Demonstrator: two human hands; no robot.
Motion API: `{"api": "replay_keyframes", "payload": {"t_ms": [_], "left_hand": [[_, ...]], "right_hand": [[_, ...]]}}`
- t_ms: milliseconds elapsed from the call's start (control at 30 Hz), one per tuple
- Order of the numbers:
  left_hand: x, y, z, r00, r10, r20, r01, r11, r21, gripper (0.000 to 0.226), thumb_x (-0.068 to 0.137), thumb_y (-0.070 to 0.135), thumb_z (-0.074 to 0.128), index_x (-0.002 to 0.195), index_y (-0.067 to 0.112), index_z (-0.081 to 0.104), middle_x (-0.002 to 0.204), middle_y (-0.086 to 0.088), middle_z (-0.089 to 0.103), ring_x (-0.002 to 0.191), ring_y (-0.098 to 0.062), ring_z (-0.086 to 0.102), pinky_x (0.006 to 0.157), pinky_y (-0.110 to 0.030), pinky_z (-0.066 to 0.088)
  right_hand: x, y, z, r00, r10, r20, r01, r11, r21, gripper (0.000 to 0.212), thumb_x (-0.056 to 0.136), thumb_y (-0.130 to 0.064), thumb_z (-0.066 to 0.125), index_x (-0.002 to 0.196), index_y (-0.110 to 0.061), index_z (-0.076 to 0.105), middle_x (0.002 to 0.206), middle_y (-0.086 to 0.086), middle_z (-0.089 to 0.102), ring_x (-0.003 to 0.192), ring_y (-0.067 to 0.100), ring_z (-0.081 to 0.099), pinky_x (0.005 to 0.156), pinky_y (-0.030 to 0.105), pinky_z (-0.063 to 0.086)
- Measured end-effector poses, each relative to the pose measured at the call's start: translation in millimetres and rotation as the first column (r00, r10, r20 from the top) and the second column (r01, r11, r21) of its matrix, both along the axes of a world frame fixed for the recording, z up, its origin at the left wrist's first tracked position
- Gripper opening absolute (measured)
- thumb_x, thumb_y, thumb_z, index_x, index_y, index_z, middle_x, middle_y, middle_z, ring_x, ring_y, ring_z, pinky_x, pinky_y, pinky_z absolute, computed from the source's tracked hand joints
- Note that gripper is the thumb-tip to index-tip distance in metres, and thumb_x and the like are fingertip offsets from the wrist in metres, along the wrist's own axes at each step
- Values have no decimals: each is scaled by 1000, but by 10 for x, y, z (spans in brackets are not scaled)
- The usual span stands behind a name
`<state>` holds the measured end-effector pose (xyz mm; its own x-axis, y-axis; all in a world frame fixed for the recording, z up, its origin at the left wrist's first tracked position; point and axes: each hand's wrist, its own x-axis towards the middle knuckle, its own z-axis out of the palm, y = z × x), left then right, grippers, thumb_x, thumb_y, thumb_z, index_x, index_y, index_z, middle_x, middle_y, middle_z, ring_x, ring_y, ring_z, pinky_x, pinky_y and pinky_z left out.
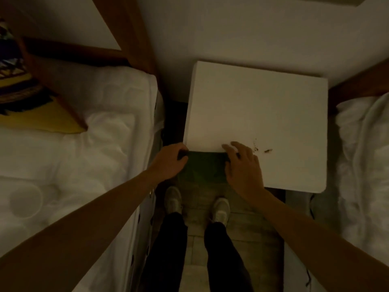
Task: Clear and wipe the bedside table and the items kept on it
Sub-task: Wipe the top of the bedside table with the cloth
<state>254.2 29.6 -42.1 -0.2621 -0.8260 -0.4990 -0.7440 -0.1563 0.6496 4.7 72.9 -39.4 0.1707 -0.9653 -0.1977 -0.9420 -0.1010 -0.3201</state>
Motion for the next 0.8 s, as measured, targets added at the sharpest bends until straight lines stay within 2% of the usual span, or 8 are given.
{"api": "replay_keyframes", "payload": {"t_ms": [67, 167, 333, 400, 467, 567, 733, 800], "left_hand": [[-15, -23, -116, 998, 57, -37, -57, 998, -16, 16, 98, 32, 56, 110, 22, 59, 104, 5, 61, 87, -5, 57, 76, -18, 42], [-38, -93, -224, 968, 220, -118, -219, 975, 23, 18, 103, 35, 43, 99, 22, 55, 90, 5, 60, 78, 0, 56, 66, -14, 40], [-96, -369, -381, 889, 411, -203, -381, 909, 168, 26, 107, 36, 29, 93, 28, 49, 94, 4, 55, 83, 0, 53, 83, -27, 39], [-157, -529, -432, 871, 452, -191, -407, 883, 235, 26, 106, 44, 25, 109, 35, 48, 92, 21, 47, 82, 13, 46, 87, -26, 30], [-209, -712, -483, 846, 493, -202, -435, 858, 272, 48, 104, 52, 20, 141, 27, 39, 111, 24, 48, 102, 6, 45, 94, -22, 24], [-271, -992, -518, 783, 595, -181, -523, 787, 328, 66, 102, 60, 15, 153, 21, 29, 152, 0, 40, 137, -19, 39, 115, -34, 24], [-349, -1409, -625, 439, 838, -324, -664, 546, 511, 64, 103, 56, 23, 148, 15, 43, 147, -5, 49, 128, -25, 52, 110, -41, 41], [-376, -1457, -669, 541, 790, -289, -712, 613, 341, 61, 106, 45, 20, 151, 6, 34, 153, -15, 40, 139, -30, 39, 118, -39, 29]], "right_hand": [[80, -37, -97, 948, 318, -13, -317, 938, -139, 56, 93, -23, 62, 146, -22, 47, 156, 9, 41, 139, 33, 41, 105, 49, 41], [138, -125, -247, 644, 763, -63, -761, 629, -159, 58, 97, -34, 58, 152, -30, 40, 162, 1, 33, 150, 28, 29, 116, 48, 33], [301, -466, -469, 401, 916, -13, -900, 392, -189, 49, 105, -37, 45, 153, -35, 38, 164, -6, 27, 155, 20, 13, 125, 47, 15], [340, -588, -529, 348, 938, -3, -915, 339, -219, 48, 105, -37, 44, 153, -35, 39, 164, -7, 28, 155, 19, 12, 125, 47, 11], [352, -706, -559, 322, 947, 5, -920, 314, -233, 48, 105, -36, 45, 153, -34, 39, 164, -7, 29, 155, 19, 12, 125, 47, 11], [379, -983, -542, 380, 925, 15, -905, 375, -202, 49, 105, -36, 43, 153, -34, 38, 164, -3, 30, 155, 22, 14, 125, 49, 12], [363, -2096, -546, 689, 715, -113, -724, 674, -149, 50, 106, -39, 27, 155, -33, 32, 164, 0, 28, 154, 27, 14, 125, 50, 11], [287, -2517, -563, 837, 536, -109, -547, 821, -162, 50, 107, -39, 24, 157, -32, 29, 165, -1, 24, 155, 26, 13, 125, 49, 11]]}}
